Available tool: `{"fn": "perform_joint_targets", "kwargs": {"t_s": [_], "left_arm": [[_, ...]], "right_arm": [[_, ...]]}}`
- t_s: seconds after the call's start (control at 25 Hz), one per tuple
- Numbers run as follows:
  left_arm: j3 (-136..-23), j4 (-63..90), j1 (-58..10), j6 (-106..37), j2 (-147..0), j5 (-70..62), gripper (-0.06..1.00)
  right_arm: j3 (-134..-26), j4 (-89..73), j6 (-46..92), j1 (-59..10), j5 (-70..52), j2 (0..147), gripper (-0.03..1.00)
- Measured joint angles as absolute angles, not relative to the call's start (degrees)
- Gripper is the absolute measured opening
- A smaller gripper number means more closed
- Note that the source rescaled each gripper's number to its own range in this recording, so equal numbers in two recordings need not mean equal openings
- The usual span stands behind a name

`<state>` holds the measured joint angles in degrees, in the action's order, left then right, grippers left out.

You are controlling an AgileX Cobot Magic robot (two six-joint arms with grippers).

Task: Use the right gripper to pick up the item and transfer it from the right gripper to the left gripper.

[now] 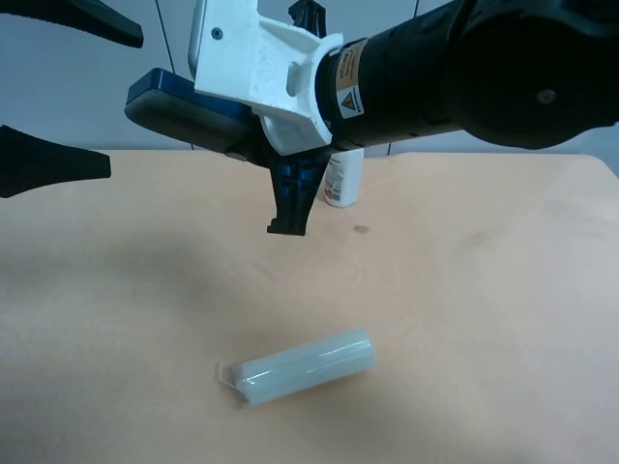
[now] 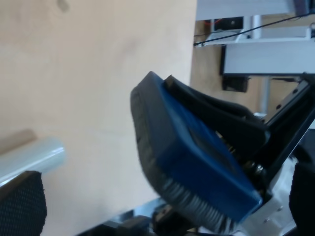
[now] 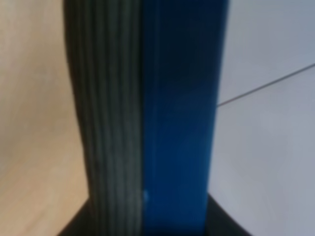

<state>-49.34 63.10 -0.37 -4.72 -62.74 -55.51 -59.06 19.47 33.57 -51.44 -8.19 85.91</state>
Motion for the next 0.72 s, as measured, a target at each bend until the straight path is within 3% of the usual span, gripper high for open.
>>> {"fn": "perform_joint_targets", "kwargs": {"t_s": [0.72], "left_arm": [[-49.3,75.2,-0.4,-3.4,-68.3,-60.4,1.0]], "right_arm": [[-59.1,19.5,41.6,-51.4,-2.9,86.3,0.0]]}}
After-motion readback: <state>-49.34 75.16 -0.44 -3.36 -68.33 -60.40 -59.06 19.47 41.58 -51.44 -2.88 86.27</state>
